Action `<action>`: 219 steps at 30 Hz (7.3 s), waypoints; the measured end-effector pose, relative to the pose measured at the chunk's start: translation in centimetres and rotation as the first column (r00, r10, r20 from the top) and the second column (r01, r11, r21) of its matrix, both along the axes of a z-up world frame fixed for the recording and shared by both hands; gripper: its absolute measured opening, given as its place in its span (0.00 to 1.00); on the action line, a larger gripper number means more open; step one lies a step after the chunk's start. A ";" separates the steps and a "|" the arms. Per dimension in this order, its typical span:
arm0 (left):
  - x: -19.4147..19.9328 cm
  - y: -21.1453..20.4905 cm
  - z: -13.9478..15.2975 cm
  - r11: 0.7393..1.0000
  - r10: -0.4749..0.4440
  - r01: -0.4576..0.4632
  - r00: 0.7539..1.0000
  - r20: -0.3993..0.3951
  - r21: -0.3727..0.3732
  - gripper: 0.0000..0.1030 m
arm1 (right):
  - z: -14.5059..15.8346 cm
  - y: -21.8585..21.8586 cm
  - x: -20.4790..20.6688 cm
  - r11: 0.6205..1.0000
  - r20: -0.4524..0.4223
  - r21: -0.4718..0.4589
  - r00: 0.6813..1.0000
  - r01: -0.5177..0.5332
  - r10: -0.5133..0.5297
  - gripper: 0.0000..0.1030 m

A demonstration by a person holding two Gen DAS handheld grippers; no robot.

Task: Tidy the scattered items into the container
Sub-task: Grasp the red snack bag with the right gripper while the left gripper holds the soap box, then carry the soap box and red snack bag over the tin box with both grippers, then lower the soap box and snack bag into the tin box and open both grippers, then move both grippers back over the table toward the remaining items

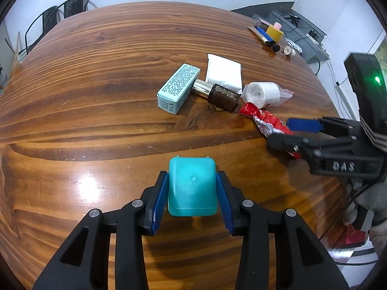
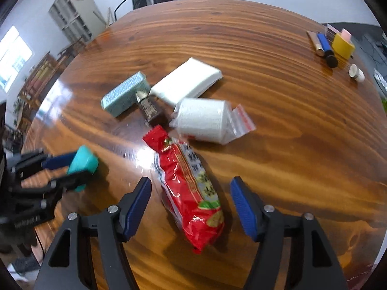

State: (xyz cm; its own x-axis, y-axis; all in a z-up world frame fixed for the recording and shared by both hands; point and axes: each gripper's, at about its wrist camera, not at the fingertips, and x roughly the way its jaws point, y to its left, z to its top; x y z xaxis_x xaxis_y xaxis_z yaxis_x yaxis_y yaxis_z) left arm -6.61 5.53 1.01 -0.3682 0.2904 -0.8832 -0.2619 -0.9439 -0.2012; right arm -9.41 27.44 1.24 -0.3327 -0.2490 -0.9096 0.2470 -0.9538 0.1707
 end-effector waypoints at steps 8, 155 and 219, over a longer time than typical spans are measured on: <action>1.6 0.7 -0.1 1.000 0.015 -0.015 1.000 0.018 0.013 0.41 | 0.0 -0.8 1.8 1.000 0.012 -0.005 1.000 -0.016 0.016 0.32; 11.2 16.6 7.5 0.993 -0.102 0.105 0.993 -0.054 0.063 0.63 | 9.1 20.0 20.5 0.882 -0.044 -0.308 0.921 0.356 -0.387 0.58; -7.8 -0.7 0.7 1.000 -0.022 0.022 0.998 -0.053 -0.011 0.63 | 3.7 4.5 9.7 0.911 0.108 -0.193 0.931 0.364 -0.349 0.66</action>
